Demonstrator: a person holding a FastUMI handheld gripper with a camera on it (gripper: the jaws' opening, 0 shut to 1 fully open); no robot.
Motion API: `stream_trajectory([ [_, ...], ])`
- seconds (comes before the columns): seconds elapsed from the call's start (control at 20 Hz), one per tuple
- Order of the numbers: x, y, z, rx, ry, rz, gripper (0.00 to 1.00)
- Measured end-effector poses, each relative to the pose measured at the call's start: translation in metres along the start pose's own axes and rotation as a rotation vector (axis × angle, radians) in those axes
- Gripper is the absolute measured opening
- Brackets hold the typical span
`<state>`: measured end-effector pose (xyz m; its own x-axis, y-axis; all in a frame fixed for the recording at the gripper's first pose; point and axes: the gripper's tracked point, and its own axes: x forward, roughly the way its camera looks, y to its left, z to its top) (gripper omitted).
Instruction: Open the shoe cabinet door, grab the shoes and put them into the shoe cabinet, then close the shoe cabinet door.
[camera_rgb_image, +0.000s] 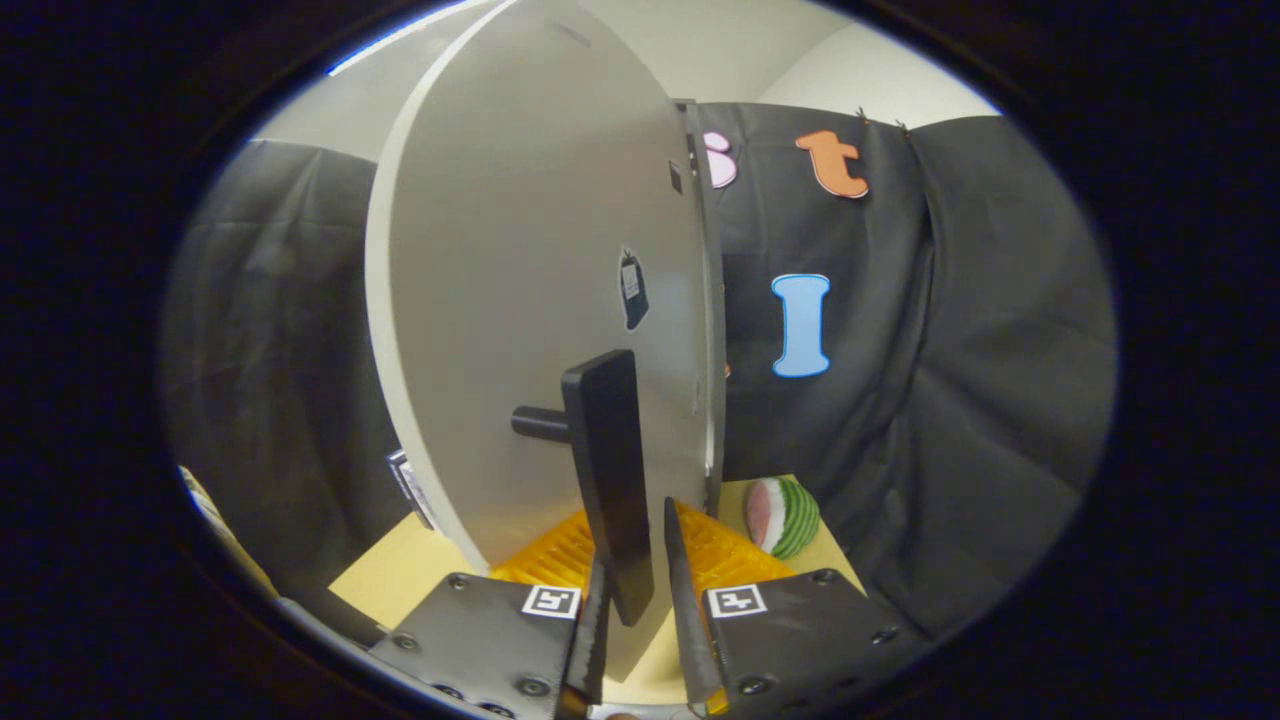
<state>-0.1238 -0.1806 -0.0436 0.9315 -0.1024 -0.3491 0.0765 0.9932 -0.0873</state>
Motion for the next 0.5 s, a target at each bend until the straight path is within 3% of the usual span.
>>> stream_trajectory([
  [0.2,0.008,0.025,0.001,-0.005,-0.006,-0.023,0.32],
  [0.5,0.02,0.06,0.0,0.002,-0.01,-0.13,0.32],
])
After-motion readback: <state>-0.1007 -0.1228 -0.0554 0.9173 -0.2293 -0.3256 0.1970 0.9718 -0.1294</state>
